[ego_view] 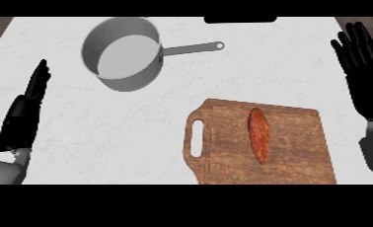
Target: Pick the sweet potato from the cutting board and place it in the pot
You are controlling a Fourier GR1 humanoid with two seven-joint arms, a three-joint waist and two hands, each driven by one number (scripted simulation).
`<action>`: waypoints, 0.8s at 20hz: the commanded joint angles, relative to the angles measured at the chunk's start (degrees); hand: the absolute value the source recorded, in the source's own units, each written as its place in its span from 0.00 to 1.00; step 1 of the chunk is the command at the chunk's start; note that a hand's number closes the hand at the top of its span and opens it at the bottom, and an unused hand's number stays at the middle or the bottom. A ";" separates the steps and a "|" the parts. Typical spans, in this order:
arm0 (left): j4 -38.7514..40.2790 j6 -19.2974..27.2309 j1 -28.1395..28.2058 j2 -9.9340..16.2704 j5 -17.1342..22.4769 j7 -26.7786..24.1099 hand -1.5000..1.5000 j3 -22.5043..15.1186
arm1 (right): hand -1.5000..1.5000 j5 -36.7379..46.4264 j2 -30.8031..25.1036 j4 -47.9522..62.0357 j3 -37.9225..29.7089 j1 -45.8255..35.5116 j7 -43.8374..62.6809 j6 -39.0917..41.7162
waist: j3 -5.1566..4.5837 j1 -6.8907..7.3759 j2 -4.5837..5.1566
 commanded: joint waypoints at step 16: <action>-1.36 -4.34 5.43 1.23 5.86 10.99 0.50 3.12 | 0.00 38.73 -5.67 -24.14 9.49 40.52 12.00 -36.41 | 0.72 0.13 -1.57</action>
